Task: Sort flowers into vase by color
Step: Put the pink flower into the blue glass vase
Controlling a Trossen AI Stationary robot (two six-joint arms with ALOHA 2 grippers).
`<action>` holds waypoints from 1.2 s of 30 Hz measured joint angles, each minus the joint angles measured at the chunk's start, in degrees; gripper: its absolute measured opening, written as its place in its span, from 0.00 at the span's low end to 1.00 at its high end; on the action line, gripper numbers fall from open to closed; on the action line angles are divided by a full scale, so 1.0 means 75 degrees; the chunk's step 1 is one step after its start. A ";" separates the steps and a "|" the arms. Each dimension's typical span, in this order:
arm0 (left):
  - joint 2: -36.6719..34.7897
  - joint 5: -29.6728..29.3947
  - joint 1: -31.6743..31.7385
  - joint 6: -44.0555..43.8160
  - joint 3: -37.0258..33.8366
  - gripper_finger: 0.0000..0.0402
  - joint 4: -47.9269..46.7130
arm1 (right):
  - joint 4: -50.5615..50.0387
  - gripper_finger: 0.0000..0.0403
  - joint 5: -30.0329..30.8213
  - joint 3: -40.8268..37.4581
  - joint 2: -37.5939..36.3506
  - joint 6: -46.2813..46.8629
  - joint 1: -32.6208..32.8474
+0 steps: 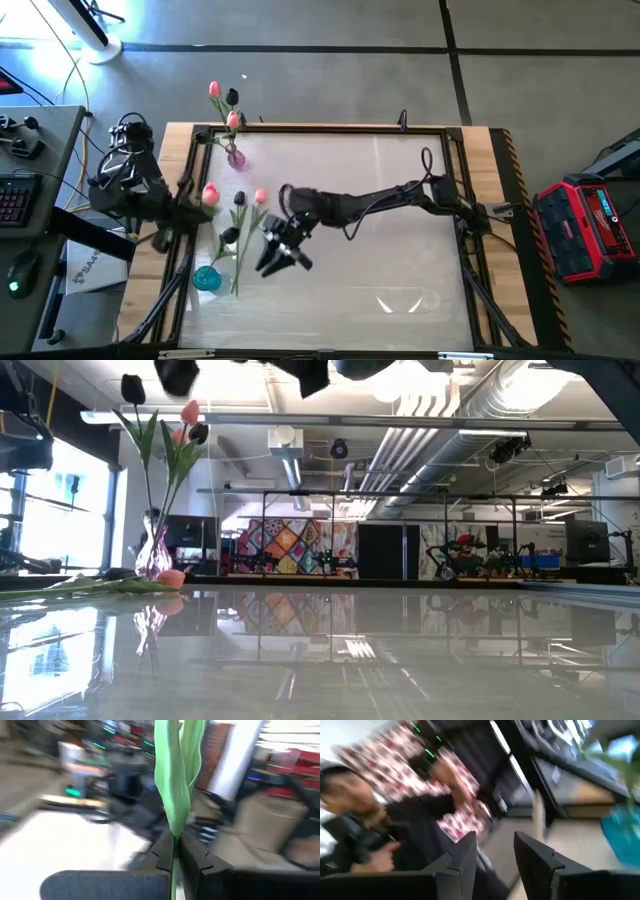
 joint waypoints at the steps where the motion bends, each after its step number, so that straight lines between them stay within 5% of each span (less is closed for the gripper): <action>1: 0.0000 0.0401 -0.0020 -0.0216 0.0000 0.00 -0.0090 | -0.0450 0.30 0.0163 0.0000 0.0000 -0.0261 0.0044; 6: 0.0000 0.1518 -0.0045 -0.1315 0.0000 0.00 -0.0537 | -0.2129 0.30 0.1256 -0.0003 0.0003 -0.1126 0.0232; 14: 0.0057 0.1631 -0.0045 -0.1398 -0.0038 0.00 -0.0874 | -0.2927 0.30 0.2359 -0.0003 0.0003 -0.1462 0.0570; 24: 0.0939 0.0646 -0.0190 -0.1892 -0.0041 0.00 -0.1051 | -0.3677 0.30 0.2691 -0.0003 0.0003 -0.1308 0.0666; 36: 0.1691 -0.1707 -0.1784 -0.3845 -0.0051 0.00 -0.1783 | -0.3757 0.30 0.3104 -0.0003 0.0003 -0.1301 0.0668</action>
